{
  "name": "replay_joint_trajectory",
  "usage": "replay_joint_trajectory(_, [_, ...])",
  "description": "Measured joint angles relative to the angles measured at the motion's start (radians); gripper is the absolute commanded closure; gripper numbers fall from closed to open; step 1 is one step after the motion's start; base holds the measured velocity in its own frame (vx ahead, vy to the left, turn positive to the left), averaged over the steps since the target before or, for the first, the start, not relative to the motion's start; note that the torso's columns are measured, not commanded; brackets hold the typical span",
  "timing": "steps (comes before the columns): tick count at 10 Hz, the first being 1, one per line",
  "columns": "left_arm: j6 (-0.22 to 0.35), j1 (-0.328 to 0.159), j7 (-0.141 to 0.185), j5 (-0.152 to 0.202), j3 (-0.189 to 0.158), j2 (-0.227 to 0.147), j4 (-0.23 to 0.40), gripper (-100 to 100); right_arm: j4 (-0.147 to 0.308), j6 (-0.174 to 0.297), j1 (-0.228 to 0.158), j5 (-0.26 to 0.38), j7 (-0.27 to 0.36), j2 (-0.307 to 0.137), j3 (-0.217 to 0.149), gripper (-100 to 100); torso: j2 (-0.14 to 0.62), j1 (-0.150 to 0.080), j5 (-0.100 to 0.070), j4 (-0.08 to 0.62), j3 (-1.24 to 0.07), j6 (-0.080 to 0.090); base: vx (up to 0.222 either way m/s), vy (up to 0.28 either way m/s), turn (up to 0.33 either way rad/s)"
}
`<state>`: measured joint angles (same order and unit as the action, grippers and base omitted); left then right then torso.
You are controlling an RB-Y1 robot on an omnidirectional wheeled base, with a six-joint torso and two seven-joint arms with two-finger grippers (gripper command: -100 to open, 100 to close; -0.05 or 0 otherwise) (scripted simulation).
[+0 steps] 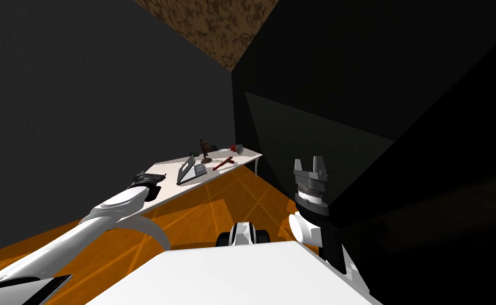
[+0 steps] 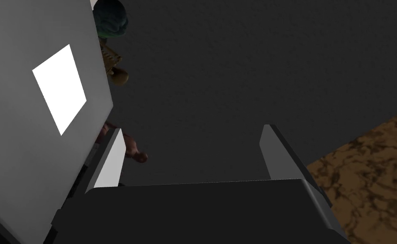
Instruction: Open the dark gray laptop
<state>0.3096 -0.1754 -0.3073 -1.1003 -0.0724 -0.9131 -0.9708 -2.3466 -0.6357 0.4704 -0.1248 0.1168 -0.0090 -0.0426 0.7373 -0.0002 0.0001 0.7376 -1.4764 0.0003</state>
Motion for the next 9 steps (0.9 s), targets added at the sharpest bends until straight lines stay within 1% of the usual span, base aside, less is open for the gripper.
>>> replay_joint_trajectory(1, [0.001, 0.006, 0.007, -0.009, 0.011, -0.004, 0.002, -100, 0.000, 0.000, 0.000, 0.000, 0.000, 0.000, 0.000, 0, -0.002, 0.000, 0.000, 0.000, -0.001, 0.001, 0.098, -0.054, -0.308])
replay_joint_trajectory(2, [0.015, 0.032, -0.020, 0.039, 0.035, -0.010, -0.026, -100, 0.000, 0.000, 0.000, 0.000, 0.000, 0.000, 0.000, 0, -0.002, 0.000, 0.000, -0.001, -0.001, 0.000, 0.106, -0.048, -0.299])
replay_joint_trajectory(3, [0.015, 0.051, -0.015, 0.029, 0.049, -0.003, -0.026, -100, 0.000, 0.000, 0.000, 0.000, 0.000, 0.000, 0.000, 0, -0.001, 0.000, 0.000, 0.000, -0.001, 0.000, 0.083, -0.036, -0.100])
replay_joint_trajectory(5, [0.017, 0.065, -0.017, 0.050, 0.072, -0.008, -0.024, -100, 0.000, 0.000, 0.000, 0.000, 0.000, 0.000, 0.000, 0, -0.002, 0.002, 0.005, -0.003, -0.001, 0.007, 0.047, -0.010, -0.072])
replay_joint_trajectory(6, [0.014, 0.074, -0.005, 0.036, 0.072, -0.005, -0.020, -100, 0.000, 0.000, 0.000, 0.000, 0.000, 0.000, 0.000, 0, -0.005, 0.003, 0.007, -0.005, -0.002, 0.009, 0.006, 0.004, -0.040])
replay_joint_trajectory(7, [0.012, 0.073, 0.004, 0.028, 0.075, -0.001, -0.015, -100, 0.000, 0.000, 0.000, 0.000, 0.000, 0.000, 0.000, 0, -0.007, 0.002, 0.008, -0.005, -0.004, 0.009, -0.005, 0.000, -0.004])
replay_joint_trajectory(9, [0.022, 0.074, -0.022, 0.063, 0.089, -0.001, -0.030, -100, 0.000, 0.000, 0.000, 0.000, 0.000, 0.000, 0.000, 0, -0.006, 0.001, 0.005, -0.004, -0.003, 0.006, 0.005, -0.003, -0.042])
